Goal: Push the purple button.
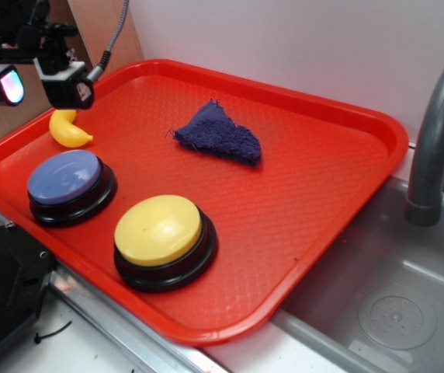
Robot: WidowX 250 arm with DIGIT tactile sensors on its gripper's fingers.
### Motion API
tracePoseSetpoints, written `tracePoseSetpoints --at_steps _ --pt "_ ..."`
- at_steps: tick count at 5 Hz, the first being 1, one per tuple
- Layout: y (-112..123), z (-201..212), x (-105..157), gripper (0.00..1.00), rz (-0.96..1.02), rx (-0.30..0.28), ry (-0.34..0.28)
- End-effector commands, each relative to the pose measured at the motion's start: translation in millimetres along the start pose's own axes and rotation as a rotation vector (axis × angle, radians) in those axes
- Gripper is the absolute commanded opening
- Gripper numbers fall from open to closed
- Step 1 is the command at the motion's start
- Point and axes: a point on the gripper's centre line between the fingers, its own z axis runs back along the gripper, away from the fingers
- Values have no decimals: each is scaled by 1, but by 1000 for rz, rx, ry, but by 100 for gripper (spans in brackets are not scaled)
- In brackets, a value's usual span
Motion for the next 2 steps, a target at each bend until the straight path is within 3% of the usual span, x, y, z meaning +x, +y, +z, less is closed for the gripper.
tracePoseSetpoints --at_steps 1,2 --pt "9 26 0 100 -20 -26 -89" --pt "14 26 -1 100 -33 -15 -90"
